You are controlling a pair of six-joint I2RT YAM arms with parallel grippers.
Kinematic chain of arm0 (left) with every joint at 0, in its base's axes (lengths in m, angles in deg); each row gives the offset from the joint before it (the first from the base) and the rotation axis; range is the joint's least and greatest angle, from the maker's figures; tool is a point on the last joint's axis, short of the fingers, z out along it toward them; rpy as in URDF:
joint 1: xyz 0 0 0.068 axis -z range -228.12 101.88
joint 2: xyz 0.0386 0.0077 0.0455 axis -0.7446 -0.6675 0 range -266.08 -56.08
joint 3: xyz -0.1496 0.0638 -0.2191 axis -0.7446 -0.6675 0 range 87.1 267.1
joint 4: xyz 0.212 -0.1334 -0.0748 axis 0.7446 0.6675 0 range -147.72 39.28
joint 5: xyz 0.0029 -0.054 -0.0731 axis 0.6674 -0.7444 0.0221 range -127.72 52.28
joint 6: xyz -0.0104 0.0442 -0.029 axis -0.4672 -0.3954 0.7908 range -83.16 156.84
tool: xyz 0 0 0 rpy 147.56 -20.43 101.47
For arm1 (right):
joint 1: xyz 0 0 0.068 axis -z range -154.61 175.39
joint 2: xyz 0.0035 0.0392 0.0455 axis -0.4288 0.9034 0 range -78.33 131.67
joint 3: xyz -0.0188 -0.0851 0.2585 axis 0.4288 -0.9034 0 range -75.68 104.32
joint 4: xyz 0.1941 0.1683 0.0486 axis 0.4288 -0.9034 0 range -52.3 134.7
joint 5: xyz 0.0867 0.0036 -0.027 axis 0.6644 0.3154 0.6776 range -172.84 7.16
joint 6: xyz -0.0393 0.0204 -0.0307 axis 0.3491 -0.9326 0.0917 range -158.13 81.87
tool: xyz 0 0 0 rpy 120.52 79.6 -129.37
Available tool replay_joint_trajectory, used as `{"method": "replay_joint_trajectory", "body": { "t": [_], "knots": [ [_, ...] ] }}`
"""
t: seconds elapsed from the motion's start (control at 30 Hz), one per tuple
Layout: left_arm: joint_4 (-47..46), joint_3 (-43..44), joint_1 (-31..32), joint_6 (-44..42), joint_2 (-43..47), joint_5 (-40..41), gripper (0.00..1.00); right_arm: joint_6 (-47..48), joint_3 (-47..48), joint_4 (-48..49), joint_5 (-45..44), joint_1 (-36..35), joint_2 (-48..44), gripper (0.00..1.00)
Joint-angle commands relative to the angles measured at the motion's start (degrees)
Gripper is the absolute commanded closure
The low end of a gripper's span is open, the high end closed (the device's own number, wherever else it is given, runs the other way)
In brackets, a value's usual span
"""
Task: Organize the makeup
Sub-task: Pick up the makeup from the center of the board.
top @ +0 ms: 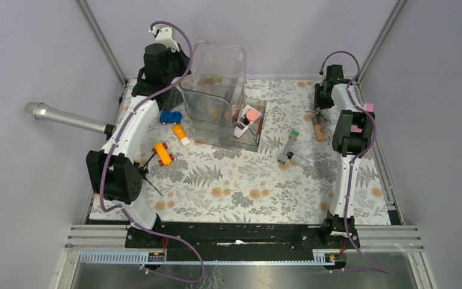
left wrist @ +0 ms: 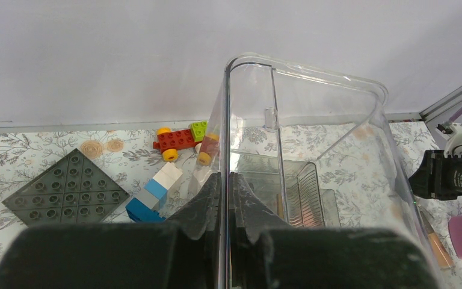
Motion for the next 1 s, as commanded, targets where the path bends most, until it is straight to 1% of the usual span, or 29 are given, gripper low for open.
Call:
{"method": "replay_joint_trajectory", "body": {
  "t": [0.0, 0.17, 0.2, 0.27, 0.37, 0.43, 0.6, 0.7, 0.8, 0.9, 0.97],
  "knots": [
    [10.69, -1.36, 1.17, -0.48, -3.69, -2.03, 0.94, -0.14, 1.91, -3.00, 2.20, 0.07, 1.43, 0.70],
    [10.69, -1.35, 1.17, -0.44, -3.77, -2.04, 0.94, -1.00, 2.43, -2.79, 3.60, 0.06, 0.70, 0.93],
    [10.64, -1.37, 1.17, -0.44, -3.77, -2.01, 0.94, -1.26, 2.44, -2.57, 3.72, 0.06, 0.29, 0.96],
    [10.69, -1.35, 1.17, -0.44, -3.77, -2.07, 0.94, -1.70, 1.78, -1.51, 3.57, 0.04, -1.26, 0.99],
    [10.69, -1.34, 1.17, -0.50, -3.77, -2.02, 0.94, -2.15, -0.36, 0.18, 1.62, -0.03, -4.91, 1.00],
    [10.69, -1.29, 1.17, -0.44, -3.82, -2.03, 0.94, -3.01, -4.13, 3.01, -1.49, -0.03, -9.06, 1.00],
    [10.69, -1.37, 1.17, -0.39, -3.95, -2.17, 0.94, -5.50, -17.36, 14.41, -15.55, -0.33, -22.64, 1.00],
    [10.69, -1.31, 1.17, -0.44, -3.86, -2.02, 0.94, -6.02, -24.36, 20.10, -20.38, -0.92, -30.51, 1.00],
    [10.69, -1.36, 1.17, -0.44, -3.95, -2.04, 0.94, -7.69, -28.68, 22.53, -19.59, -1.48, -36.27, 1.00],
    [10.69, -1.40, 1.17, -0.52, -4.04, -1.88, 0.94, -12.97, -31.18, 23.16, -13.00, -1.98, -40.29, 1.00],
    [10.69, -1.49, 1.17, -0.61, -3.96, -1.89, 0.94, -18.62, -33.06, 23.47, -8.17, -2.60, -42.41, 1.00]
  ]
}}
